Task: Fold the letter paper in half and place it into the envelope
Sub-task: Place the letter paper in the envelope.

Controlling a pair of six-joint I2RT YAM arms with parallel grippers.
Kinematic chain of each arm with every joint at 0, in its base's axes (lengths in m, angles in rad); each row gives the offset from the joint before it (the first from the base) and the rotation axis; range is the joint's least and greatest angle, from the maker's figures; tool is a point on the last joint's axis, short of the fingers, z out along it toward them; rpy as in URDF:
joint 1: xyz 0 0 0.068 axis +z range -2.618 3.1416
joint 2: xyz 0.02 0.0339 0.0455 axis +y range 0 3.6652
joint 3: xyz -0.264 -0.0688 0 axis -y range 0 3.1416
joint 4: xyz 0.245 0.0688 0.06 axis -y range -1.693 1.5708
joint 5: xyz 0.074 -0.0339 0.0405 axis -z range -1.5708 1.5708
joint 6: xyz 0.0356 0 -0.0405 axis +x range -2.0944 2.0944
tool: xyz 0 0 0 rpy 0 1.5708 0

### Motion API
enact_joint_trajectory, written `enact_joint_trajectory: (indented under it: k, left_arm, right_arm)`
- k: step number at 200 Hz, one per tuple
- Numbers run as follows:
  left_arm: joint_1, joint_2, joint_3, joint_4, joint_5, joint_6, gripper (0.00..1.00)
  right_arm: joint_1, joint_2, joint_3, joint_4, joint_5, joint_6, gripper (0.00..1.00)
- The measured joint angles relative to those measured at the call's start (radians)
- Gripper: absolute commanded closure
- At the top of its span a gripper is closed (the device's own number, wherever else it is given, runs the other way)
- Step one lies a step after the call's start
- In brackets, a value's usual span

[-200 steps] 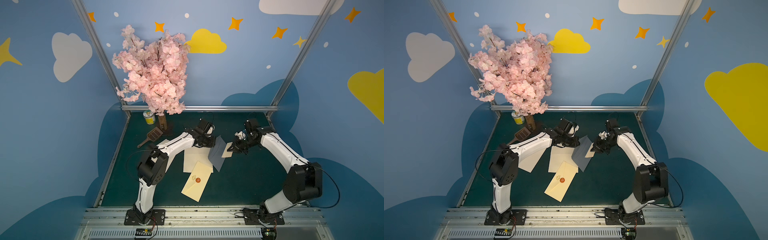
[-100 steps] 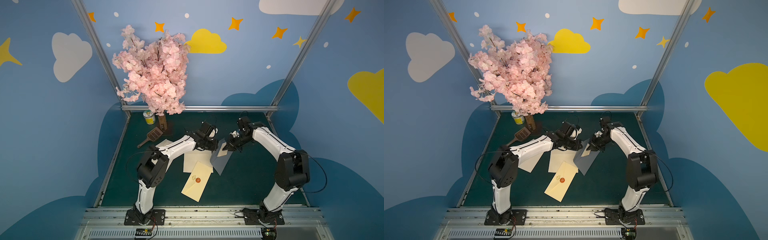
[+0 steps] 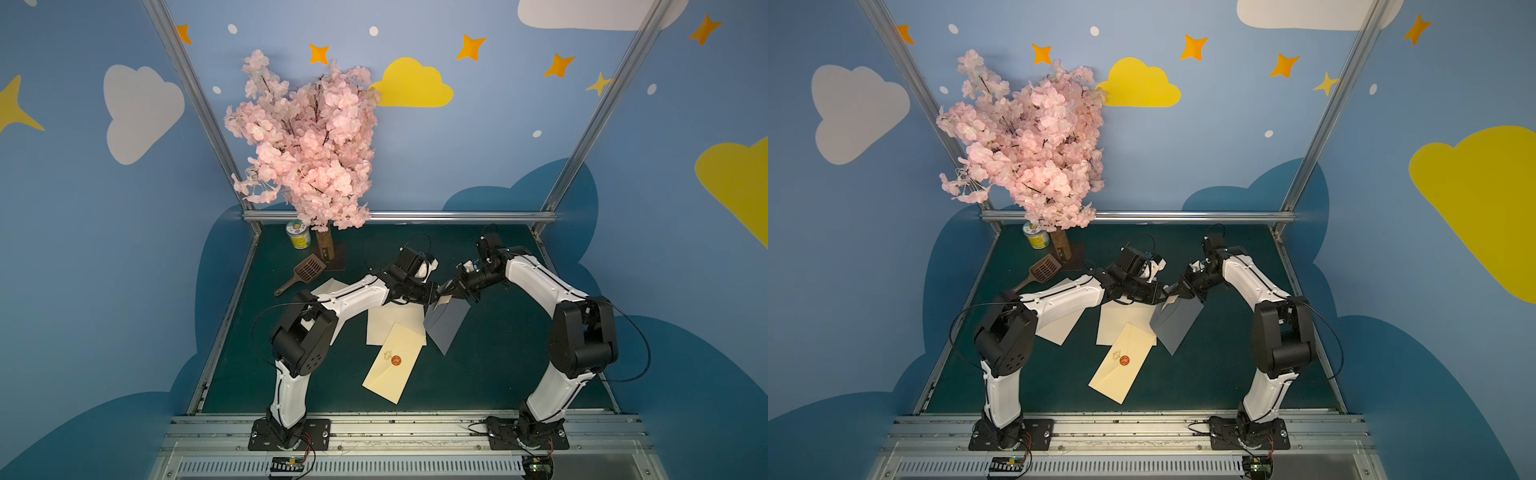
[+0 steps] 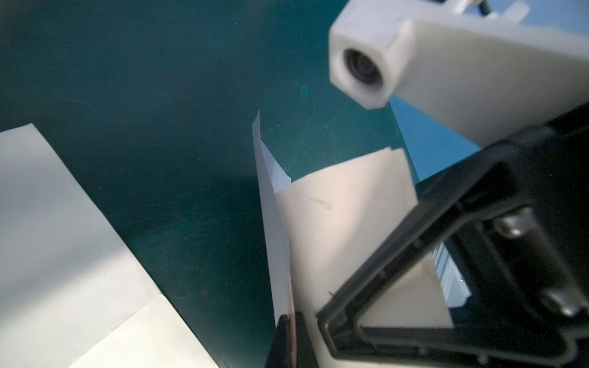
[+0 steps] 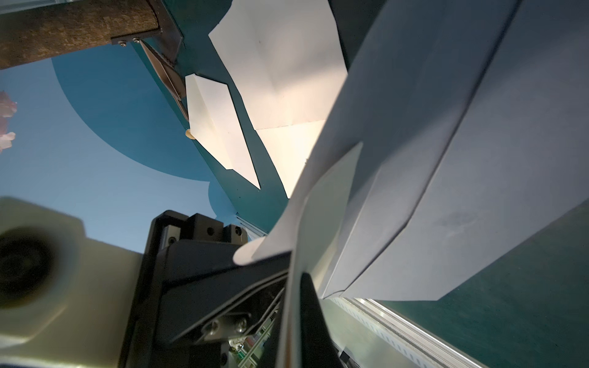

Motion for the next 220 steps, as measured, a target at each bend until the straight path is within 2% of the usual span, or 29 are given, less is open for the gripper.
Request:
enact_joint_trajectory:
  k: [121, 220]
  left_arm:
    - [0.003, 0.0, -0.002, 0.038, 0.05, -0.008, 0.97]
    - [0.003, -0.003, -0.005, 0.05, 0.073, -0.014, 0.97]
  right_arm:
    - [-0.025, 0.09, 0.0, -0.001, 0.001, -0.003, 1.0]
    - [-0.026, 0.169, 0.093, -0.07, 0.05, -0.048, 1.0]
